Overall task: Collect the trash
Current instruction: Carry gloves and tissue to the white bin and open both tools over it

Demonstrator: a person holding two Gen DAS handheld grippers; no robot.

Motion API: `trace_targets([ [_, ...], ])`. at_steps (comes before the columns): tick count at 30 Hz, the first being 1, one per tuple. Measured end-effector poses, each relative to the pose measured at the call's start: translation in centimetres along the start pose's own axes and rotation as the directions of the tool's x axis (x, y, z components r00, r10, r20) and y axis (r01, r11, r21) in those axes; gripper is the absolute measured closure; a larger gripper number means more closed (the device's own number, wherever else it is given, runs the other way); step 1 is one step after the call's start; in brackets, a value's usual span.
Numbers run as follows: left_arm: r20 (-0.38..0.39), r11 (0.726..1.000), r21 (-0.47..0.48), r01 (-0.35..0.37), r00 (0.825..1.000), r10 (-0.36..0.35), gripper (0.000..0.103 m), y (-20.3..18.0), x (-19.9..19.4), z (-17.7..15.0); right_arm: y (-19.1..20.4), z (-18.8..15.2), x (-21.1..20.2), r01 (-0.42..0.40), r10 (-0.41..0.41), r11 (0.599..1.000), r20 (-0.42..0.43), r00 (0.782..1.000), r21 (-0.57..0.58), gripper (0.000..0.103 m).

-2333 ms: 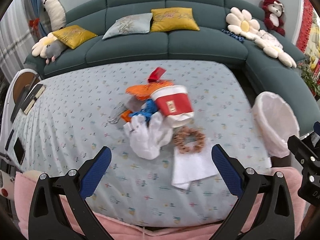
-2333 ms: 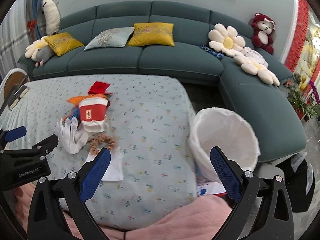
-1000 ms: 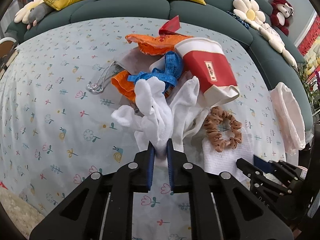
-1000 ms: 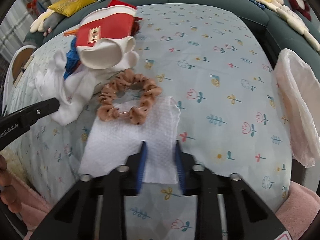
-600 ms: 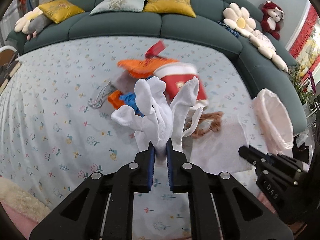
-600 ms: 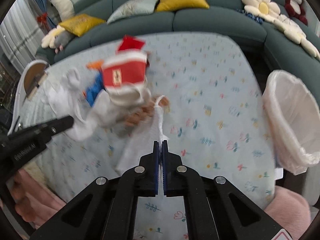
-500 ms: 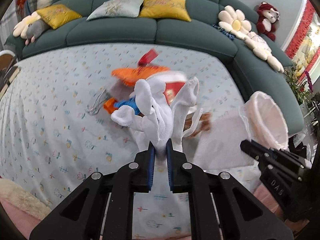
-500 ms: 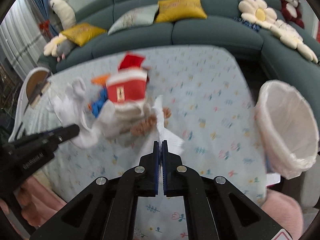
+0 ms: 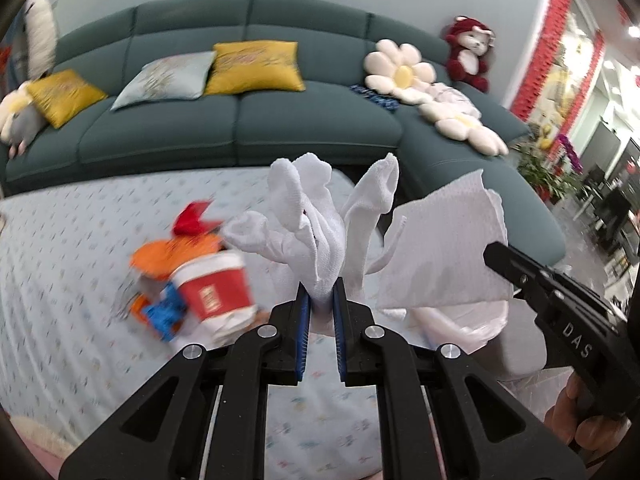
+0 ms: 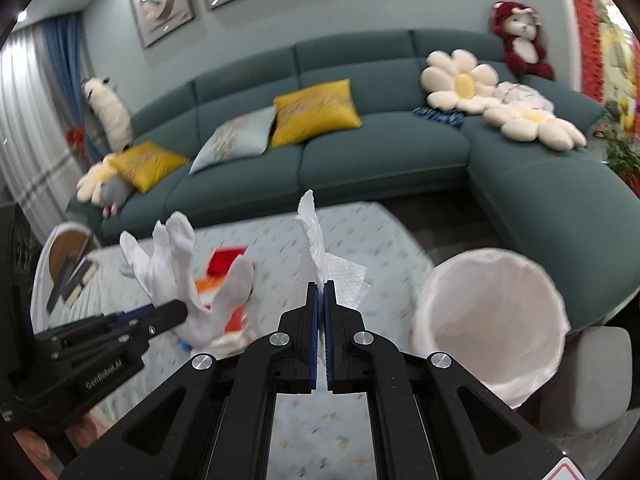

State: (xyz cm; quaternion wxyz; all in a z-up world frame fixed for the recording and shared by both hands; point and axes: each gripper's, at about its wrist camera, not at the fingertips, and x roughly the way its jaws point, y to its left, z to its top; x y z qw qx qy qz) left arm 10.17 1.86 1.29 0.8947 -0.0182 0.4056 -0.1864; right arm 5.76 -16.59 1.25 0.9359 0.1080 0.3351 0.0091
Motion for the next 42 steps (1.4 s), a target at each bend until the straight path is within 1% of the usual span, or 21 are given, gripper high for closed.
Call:
trace_targets([
  [4,-0.001,0.998,0.05,0.035,0.999,-0.035,0.092,-3.5,1.3,1.4,-3.6,1.3,-1.1,0.052,-0.054,0.998,0.036,0.998,0.045,0.1],
  [8,-0.018,0.993,0.093,0.072,0.997,-0.071,0.092,-6.9,3.1,2.1,-7.6,2.0,-1.4,0.104,-0.109,0.989,0.046,0.993,0.108,0.1],
  [12,-0.037,0.986,0.132,0.102,0.994,-0.098,0.092,-9.7,4.7,2.5,-11.4,1.8,-1.0,0.161,-0.168,0.974,0.029,0.985,0.162,0.1],
  [17,-0.078,0.976,0.159,0.151,0.987,-0.14,0.092,-12.5,7.3,2.7,-15.3,1.2,0.4,0.209,-0.213,0.953,-0.004,0.977,0.218,0.1],
  [24,-0.13,0.963,0.203,0.178,0.979,-0.154,0.092,-15.9,10.8,2.6,-18.2,0.5,2.1,0.24,-0.238,0.936,-0.039,0.97,0.255,0.1],
  [31,-0.16,0.958,0.212,0.194,0.974,-0.161,0.09,-17.6,13.2,2.6,-19.8,0.2,3.3,0.255,-0.249,0.932,-0.056,0.967,0.257,0.099],
  [32,-0.163,0.958,0.21,0.195,0.973,-0.163,0.086,-17.8,13.5,2.6,-19.7,0.1,3.2,0.258,-0.252,0.931,-0.056,0.966,0.258,0.098],
  [33,-0.164,0.959,0.208,0.191,0.974,-0.158,0.082,-17.9,13.7,2.6,-19.8,0.2,3.3,0.261,-0.256,0.93,-0.052,0.965,0.26,0.093],
  [34,-0.163,0.96,0.208,0.189,0.974,-0.156,0.069,-18.0,13.8,2.6,-19.9,0.3,3.4,0.264,-0.259,0.929,-0.051,0.964,0.26,0.087],
  [35,-0.158,0.961,0.207,0.185,0.975,-0.153,0.06,-18.1,13.8,2.7,-19.9,0.4,3.4,0.265,-0.262,0.929,-0.048,0.964,0.26,0.084],
  [36,-0.148,0.961,0.206,0.182,0.977,-0.154,0.057,-18.1,13.7,2.6,-19.9,0.5,3.3,0.267,-0.265,0.928,-0.043,0.963,0.26,0.077],
  [37,-0.143,0.962,0.206,0.18,0.978,-0.152,0.054,-18.1,13.6,2.6,-19.9,0.6,3.3,0.271,-0.27,0.927,-0.039,0.962,0.259,0.073],
  [38,-0.14,0.963,0.206,0.176,0.979,-0.149,0.052,-18.2,13.6,2.7,-19.8,0.7,3.2,0.272,-0.273,0.927,-0.035,0.961,0.258,0.072],
  [41,-0.135,0.966,0.199,0.166,0.981,-0.141,0.05,-18.0,13.4,2.7,-19.5,0.9,2.8,0.269,-0.272,0.929,-0.025,0.962,0.255,0.068],
  [42,-0.134,0.967,0.196,0.164,0.981,-0.139,0.049,-17.8,13.4,2.8,-19.4,1.0,2.7,0.269,-0.273,0.929,-0.02,0.962,0.253,0.064],
])
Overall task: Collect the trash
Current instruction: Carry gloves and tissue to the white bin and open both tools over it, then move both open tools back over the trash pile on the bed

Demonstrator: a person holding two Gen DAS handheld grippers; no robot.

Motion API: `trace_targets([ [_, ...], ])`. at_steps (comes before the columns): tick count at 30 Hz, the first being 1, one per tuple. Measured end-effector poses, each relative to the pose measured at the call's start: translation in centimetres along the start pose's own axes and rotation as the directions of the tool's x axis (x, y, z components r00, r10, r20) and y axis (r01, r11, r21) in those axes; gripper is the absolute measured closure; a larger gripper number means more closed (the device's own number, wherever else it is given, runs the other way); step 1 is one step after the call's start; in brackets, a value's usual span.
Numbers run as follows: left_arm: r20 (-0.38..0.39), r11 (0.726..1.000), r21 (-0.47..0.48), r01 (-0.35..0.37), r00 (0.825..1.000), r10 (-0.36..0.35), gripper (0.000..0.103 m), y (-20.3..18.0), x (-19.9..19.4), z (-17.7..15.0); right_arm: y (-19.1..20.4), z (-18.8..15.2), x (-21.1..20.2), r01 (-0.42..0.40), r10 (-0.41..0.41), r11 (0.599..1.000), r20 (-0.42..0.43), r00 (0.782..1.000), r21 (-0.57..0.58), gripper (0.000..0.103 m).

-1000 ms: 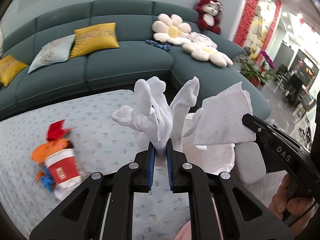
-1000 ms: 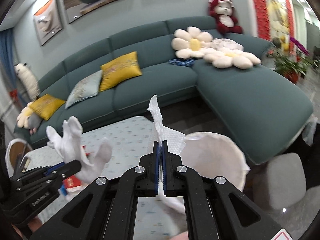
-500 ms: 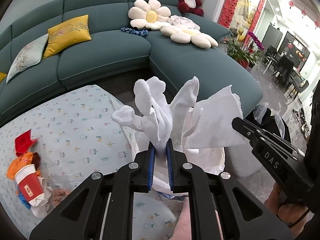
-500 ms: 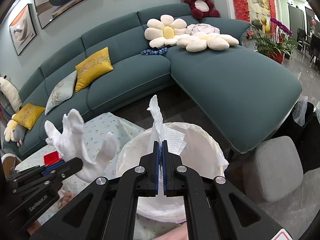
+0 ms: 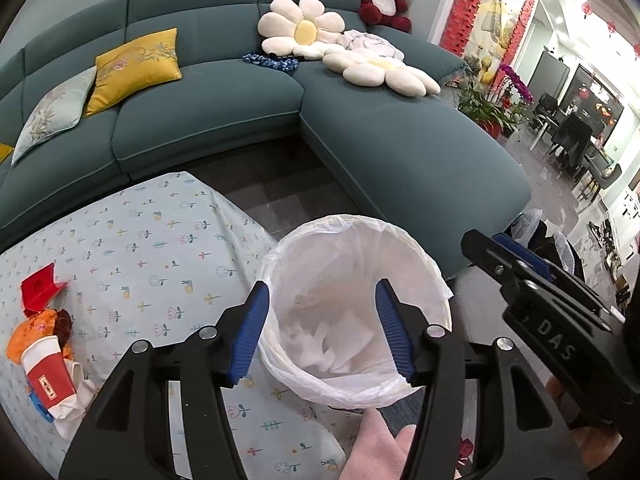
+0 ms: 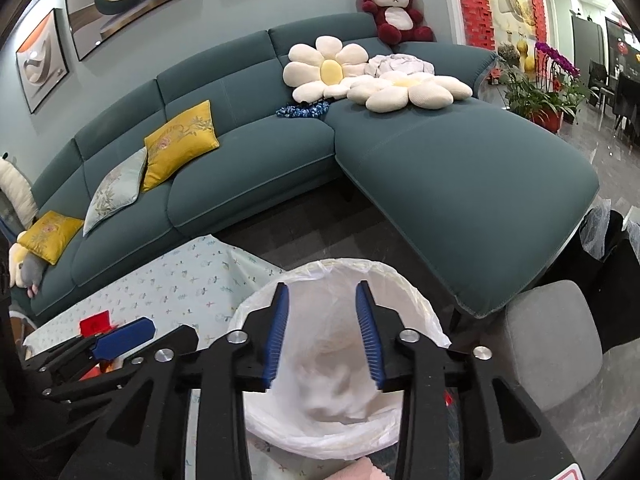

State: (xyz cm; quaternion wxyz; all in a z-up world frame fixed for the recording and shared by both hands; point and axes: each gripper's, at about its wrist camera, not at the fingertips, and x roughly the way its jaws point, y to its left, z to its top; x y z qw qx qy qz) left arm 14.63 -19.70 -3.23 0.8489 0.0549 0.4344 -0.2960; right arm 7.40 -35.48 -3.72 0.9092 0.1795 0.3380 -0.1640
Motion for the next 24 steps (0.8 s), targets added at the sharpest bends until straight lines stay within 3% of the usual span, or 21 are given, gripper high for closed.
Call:
trace_targets([
  [2,0.005,1.0,-0.009,-0.003,1.0,0.003,0.045,0.3,-0.3,-0.1,0.5,0.0,-0.5,0.003,-0.002,1.0,0.011,1.0,-0.009,0.06],
  [11,0.041,0.997,-0.062,-0.042,0.998,0.045,0.044,2.7,-3.2,-0.9,3.7,-0.3,-2.9,-0.011,0.014,0.997,0.036,0.999,-0.07,0.051],
  [24,0.067,0.965,-0.215,-0.149,0.984,0.167,0.044,11.5,-9.0,-4.6,11.8,-3.1,-5.1,-0.081,0.084,0.979,0.008,0.996,-0.186,0.047],
])
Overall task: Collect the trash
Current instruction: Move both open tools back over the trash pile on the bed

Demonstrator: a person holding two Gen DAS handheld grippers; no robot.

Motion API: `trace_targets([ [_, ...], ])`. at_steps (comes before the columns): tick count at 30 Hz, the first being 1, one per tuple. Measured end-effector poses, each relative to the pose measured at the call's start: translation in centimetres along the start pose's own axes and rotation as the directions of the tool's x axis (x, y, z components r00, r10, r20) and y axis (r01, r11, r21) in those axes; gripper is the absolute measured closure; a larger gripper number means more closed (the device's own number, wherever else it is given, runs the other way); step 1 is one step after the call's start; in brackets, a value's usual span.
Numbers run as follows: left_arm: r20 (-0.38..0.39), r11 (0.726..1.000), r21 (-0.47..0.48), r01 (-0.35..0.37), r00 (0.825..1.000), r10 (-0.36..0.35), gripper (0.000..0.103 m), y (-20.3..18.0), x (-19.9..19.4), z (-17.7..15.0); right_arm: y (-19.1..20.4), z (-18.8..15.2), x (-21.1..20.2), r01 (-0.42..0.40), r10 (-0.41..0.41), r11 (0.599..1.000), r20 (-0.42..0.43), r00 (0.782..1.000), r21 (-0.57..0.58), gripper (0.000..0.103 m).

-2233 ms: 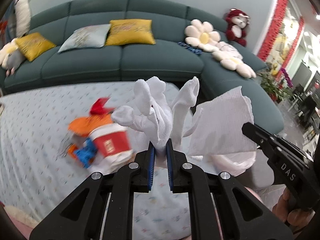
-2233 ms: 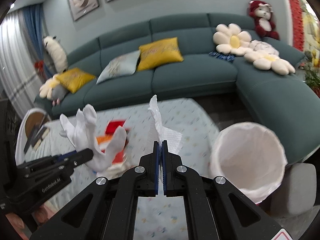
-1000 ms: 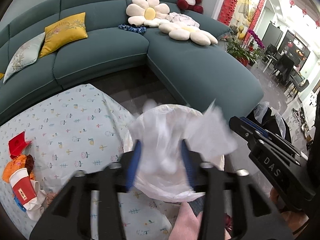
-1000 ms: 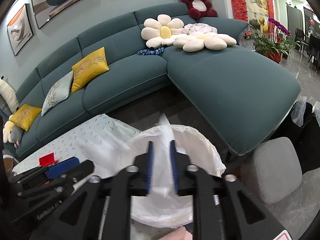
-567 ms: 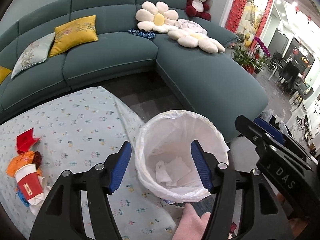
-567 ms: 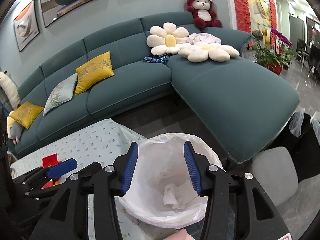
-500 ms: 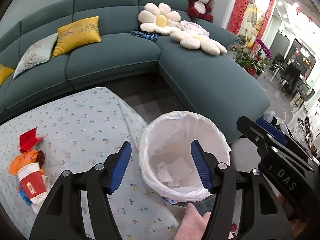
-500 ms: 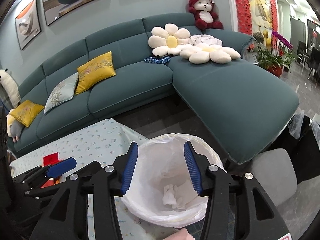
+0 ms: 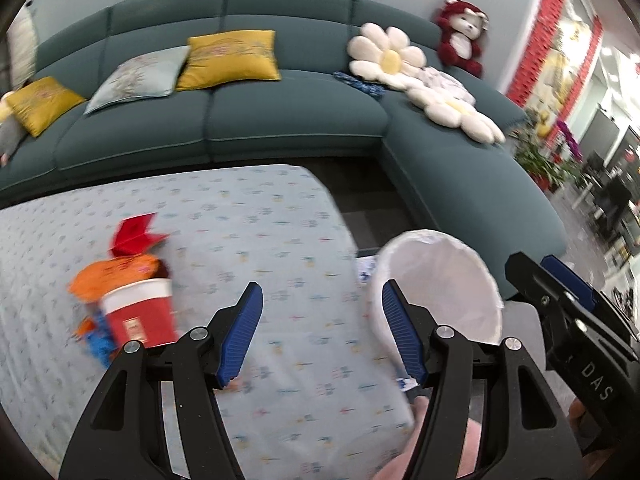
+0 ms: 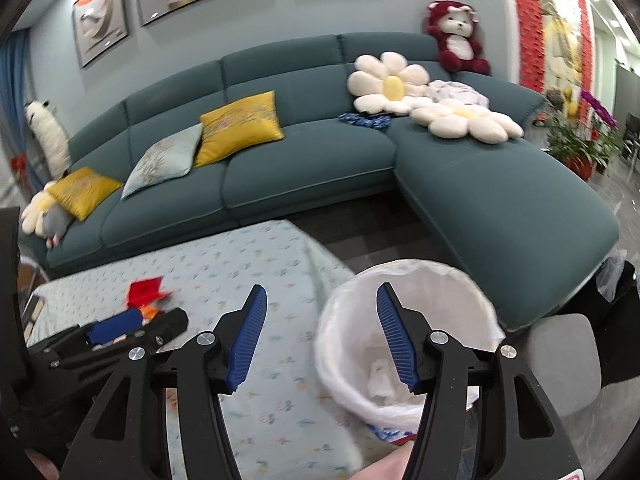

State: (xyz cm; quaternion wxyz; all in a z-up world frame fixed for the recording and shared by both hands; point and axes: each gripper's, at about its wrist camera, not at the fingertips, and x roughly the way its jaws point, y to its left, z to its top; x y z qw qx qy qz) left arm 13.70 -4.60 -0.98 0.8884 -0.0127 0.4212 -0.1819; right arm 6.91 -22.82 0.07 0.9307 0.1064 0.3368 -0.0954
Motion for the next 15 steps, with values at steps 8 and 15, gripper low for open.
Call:
trace_targets([
  [8,0.003,0.991,-0.073,-0.116,0.993,0.116,0.044,7.6,-2.5,-2.6,6.2,-2.0,0.1,-0.063,0.06,0.995,-0.044,0.997,-0.076,0.046],
  [15,-0.026,0.975,-0.119,-0.189,0.982,0.187,0.044,12.9,-3.5,-4.9,10.7,-4.3,0.9,-0.107,0.096,0.987,-0.095,0.991,-0.121,0.046],
])
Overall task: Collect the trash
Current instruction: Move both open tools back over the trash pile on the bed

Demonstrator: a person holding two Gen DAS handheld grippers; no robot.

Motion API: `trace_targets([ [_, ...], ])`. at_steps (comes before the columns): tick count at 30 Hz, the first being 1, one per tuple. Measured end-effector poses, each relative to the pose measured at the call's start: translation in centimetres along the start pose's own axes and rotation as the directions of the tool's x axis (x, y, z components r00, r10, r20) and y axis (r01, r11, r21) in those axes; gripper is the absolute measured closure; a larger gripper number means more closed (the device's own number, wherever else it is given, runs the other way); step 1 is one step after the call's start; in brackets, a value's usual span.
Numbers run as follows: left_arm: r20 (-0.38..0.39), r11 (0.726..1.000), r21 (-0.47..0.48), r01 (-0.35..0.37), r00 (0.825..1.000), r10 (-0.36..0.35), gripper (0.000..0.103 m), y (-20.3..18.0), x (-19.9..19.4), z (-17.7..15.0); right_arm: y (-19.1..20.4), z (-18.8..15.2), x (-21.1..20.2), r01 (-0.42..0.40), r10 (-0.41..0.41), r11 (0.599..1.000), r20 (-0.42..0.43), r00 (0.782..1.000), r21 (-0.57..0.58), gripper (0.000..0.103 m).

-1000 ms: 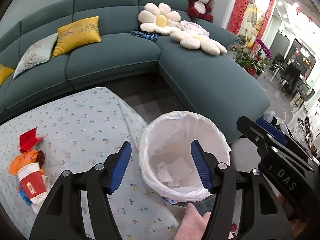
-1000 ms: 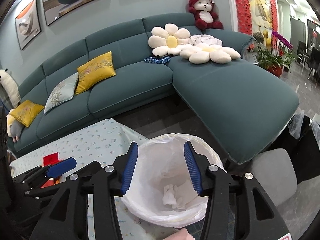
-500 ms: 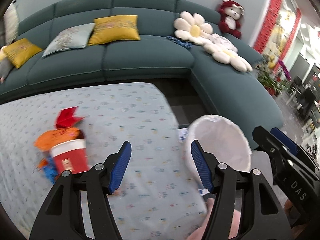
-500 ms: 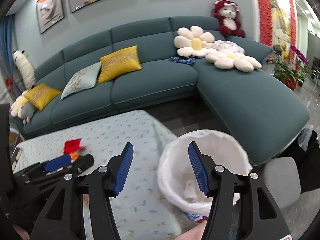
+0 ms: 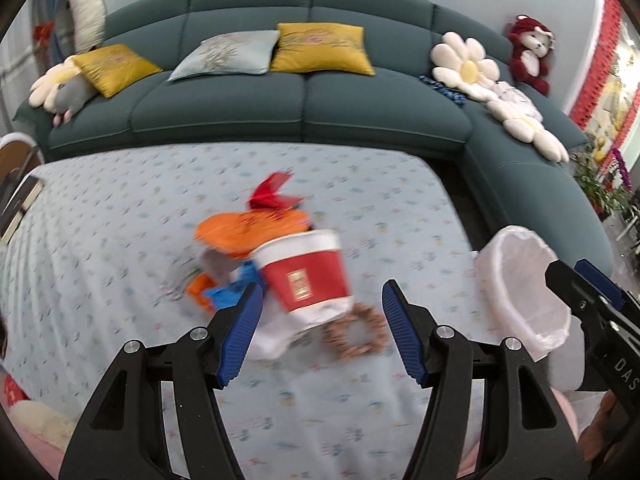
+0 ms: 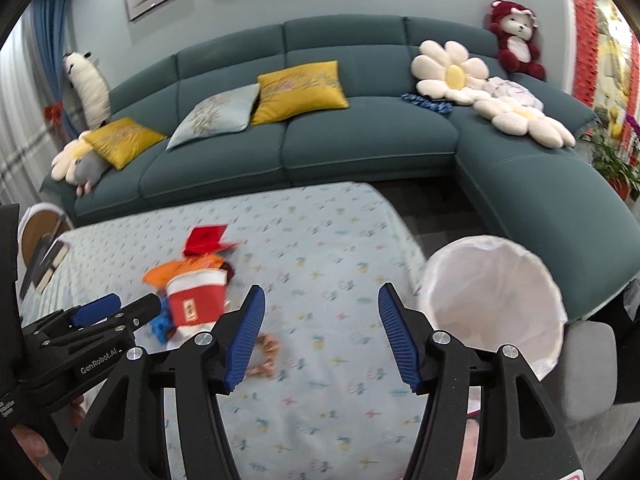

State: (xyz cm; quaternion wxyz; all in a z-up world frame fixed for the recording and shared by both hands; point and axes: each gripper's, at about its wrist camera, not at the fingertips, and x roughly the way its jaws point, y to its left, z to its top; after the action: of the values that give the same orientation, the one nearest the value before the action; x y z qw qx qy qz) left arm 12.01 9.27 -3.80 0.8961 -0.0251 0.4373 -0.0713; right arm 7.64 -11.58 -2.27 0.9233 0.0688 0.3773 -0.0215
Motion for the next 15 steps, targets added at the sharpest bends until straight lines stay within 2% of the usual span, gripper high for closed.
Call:
trace_targets([
  [9,-0.079,0.995,-0.087,-0.04,0.996,0.033,0.042,5.1,2.2,-3.1,4.2,-2.6,3.7,-0.029,0.025,0.998,-0.09,0.996,-0.049,0.046],
  [15,-0.107,0.992,-0.119,-0.047,0.994,0.035,0.025,6.7,3.9,-4.4,5.3,-4.0,6.9,-0.022,0.013,0.998,-0.152,0.988,-0.063,0.046],
])
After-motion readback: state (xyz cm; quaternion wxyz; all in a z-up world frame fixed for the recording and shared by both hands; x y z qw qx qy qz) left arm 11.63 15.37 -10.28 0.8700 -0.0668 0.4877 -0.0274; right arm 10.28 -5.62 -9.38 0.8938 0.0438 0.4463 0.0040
